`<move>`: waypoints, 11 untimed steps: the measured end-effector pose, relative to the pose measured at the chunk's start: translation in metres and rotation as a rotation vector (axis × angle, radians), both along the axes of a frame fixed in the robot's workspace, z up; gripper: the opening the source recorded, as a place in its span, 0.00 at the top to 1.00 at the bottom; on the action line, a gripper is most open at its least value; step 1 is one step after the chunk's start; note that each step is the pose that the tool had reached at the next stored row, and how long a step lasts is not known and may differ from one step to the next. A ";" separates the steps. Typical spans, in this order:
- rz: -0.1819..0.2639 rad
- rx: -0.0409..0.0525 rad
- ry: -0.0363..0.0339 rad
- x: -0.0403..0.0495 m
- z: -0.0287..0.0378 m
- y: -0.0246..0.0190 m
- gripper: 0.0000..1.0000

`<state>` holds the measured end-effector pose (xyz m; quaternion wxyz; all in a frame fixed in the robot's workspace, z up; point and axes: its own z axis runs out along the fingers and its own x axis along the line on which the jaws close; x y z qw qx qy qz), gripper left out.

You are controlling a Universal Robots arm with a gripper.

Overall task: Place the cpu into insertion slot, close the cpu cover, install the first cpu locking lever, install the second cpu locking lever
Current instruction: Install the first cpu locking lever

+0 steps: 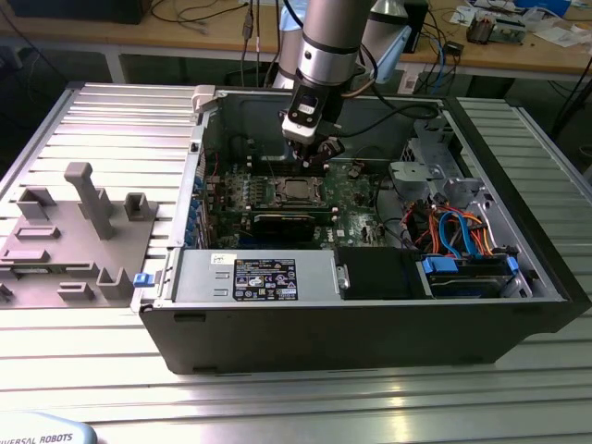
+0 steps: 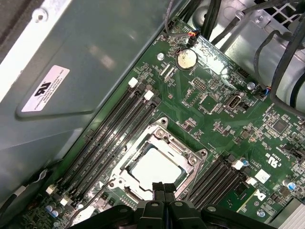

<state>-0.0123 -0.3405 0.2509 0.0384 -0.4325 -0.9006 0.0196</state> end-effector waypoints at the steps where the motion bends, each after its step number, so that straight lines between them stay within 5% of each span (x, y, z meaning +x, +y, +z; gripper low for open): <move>1: 0.000 0.0000 0.0000 0.0000 0.0000 0.0000 0.89; 11: 0.006 0.0000 0.0000 0.0000 0.0000 0.0000 0.89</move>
